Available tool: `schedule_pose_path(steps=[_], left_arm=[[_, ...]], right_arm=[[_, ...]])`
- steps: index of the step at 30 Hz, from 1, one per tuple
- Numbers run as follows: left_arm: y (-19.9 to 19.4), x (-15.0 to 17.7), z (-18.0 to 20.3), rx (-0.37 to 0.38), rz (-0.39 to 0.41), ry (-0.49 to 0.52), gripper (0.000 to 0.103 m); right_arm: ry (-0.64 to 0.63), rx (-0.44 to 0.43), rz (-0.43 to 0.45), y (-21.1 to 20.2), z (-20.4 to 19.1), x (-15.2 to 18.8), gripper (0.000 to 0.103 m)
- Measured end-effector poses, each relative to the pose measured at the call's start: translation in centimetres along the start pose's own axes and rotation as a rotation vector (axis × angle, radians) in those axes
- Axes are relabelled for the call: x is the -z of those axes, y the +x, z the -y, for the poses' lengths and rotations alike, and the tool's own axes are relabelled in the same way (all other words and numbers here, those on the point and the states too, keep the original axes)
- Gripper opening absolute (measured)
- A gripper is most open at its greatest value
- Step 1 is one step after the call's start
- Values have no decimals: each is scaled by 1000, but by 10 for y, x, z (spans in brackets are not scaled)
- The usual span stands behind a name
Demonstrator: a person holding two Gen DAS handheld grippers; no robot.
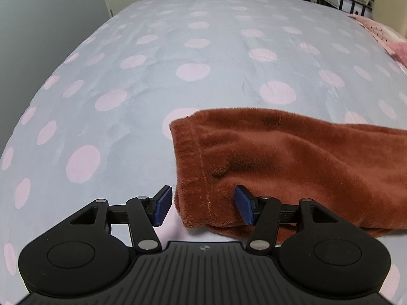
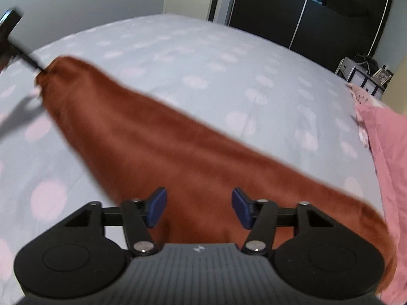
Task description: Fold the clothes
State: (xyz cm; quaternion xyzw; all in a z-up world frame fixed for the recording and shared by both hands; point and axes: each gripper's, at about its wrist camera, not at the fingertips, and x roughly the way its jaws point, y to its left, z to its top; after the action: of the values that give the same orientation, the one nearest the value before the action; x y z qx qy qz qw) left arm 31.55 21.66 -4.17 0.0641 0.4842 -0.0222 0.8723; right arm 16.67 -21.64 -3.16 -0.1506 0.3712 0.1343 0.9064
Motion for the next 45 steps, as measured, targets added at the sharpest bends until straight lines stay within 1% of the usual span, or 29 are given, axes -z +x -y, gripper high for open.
schedule_pose_path(steps=[3, 6, 7, 8, 9, 10, 13, 15, 16, 17, 18, 19, 22, 25, 26, 28, 31, 32, 33, 34, 35, 36, 37, 39, 41, 45], left_arm=[[5, 2, 1, -4, -6, 18, 53], [11, 6, 2, -15, -21, 42, 53], [12, 7, 2, -18, -25, 51, 53], [14, 9, 2, -19, -27, 59, 53], [14, 9, 2, -20, -27, 65, 53], [15, 10, 2, -21, -27, 69, 53], [16, 10, 4, -24, -27, 79, 53], [18, 11, 6, -27, -29, 89, 53], [20, 11, 7, -30, -30, 96, 53], [21, 12, 9, -34, -31, 103, 53], [23, 12, 10, -39, -31, 108, 53], [24, 12, 11, -42, -32, 110, 53], [26, 13, 12, -44, -35, 107, 53], [28, 12, 13, -40, -39, 102, 53], [28, 12, 13, -40, -41, 104, 53], [28, 12, 15, -42, -44, 112, 53], [26, 11, 13, -39, -44, 100, 54], [24, 10, 12, -37, -41, 93, 54], [23, 11, 13, -35, -37, 94, 54], [21, 12, 13, -33, -31, 100, 54], [20, 13, 13, -30, -26, 106, 54], [18, 14, 13, -25, -22, 111, 54], [17, 15, 13, -18, -20, 114, 54], [16, 17, 11, 5, -18, 105, 54], [14, 18, 6, 27, -8, 82, 54], [10, 20, -12, 98, 22, -42, 55]], right_arm=[[-77, -12, -20, 37, 10, -30, 58], [-186, -65, -40, 75, 12, -48, 58], [-206, -84, -49, 87, 13, -51, 54], [-212, -99, -58, 99, 14, -54, 52], [-218, -114, -67, 111, 16, -57, 45], [-223, -129, -75, 123, 17, -60, 41], [-206, -165, -105, 153, 24, -65, 41], [-180, -214, -146, 168, 29, -66, 41], [-171, -233, -157, 171, 31, -66, 39], [-164, -248, -160, 172, 32, -66, 28], [-156, -264, -163, 172, 33, -67, 11], [-158, -268, -160, 170, 33, -67, 8], [-195, -237, -104, 153, 31, -70, 6], [-182, -150, -33, 142, 35, -80, 5], [-172, -118, -23, 144, 36, -84, 5], [-157, -65, -39, 157, 34, -89, 5], [-183, -28, -118, 182, 21, -84, 6], [-194, -14, -131, 187, 16, -82, 7], [-198, -2, -131, 188, 13, -79, 11], [-195, 10, -128, 186, 11, -78, 12], [-186, 20, -121, 181, 12, -78, 14], [-176, 29, -114, 175, 13, -78, 20], [-169, 37, -106, 167, 15, -79, 30], [-147, 49, -78, 146, 21, -77, 32], [-108, 27, -50, 123, 24, -73, 32], [-34, -20, -16, 75, 16, -49, 33]])
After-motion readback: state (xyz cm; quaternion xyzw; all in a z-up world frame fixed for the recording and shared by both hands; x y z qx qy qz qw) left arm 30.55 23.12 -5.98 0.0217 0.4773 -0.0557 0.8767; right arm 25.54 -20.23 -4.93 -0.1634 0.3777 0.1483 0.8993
